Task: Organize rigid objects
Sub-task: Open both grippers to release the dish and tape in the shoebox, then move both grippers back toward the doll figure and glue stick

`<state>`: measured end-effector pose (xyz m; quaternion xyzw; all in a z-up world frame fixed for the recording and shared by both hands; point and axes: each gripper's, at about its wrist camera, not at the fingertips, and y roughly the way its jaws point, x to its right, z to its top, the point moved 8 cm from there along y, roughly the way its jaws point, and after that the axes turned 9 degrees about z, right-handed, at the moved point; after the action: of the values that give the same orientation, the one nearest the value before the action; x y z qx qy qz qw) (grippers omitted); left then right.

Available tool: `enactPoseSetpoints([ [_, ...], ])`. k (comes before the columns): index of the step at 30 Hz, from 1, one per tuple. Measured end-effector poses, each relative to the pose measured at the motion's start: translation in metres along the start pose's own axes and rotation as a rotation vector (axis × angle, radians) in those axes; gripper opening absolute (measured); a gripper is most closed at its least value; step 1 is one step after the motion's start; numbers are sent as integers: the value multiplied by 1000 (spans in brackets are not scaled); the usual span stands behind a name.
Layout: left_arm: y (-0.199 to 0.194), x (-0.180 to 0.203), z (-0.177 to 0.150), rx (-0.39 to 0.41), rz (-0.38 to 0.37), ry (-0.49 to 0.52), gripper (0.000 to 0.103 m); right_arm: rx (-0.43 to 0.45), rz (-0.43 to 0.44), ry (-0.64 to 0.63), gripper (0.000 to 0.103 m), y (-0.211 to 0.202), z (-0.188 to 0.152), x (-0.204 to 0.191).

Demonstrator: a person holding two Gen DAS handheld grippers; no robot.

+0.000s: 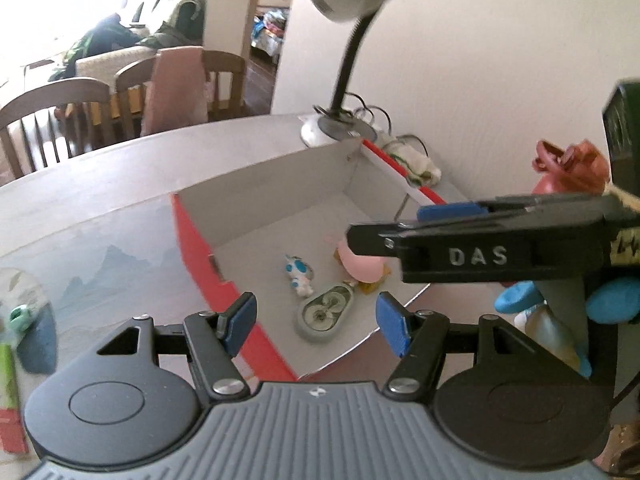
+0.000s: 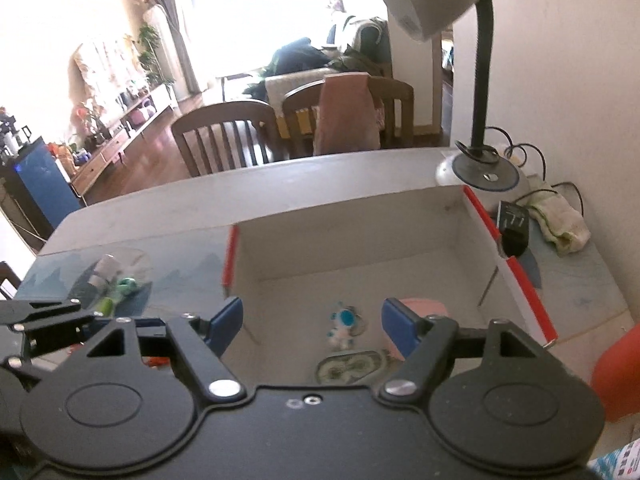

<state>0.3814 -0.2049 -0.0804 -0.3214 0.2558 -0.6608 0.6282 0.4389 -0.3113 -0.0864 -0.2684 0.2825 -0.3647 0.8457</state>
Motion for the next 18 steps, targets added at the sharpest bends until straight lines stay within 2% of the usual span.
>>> enactPoseSetpoints([
  [7, -35, -34, -12, 49, 9, -29, 65, 40, 34, 29, 81, -10, -10, -30],
  [10, -48, -51, -20, 69, 21, -35, 71, 43, 45, 38, 82, -10, -17, -45],
  [12, -58, -65, -26, 85, 35, -33, 71, 39, 59, 39, 82, -8, -23, -58],
  [18, -81, -105, -45, 98, 45, -59, 73, 47, 103, 6, 91, -6, -43, -99],
])
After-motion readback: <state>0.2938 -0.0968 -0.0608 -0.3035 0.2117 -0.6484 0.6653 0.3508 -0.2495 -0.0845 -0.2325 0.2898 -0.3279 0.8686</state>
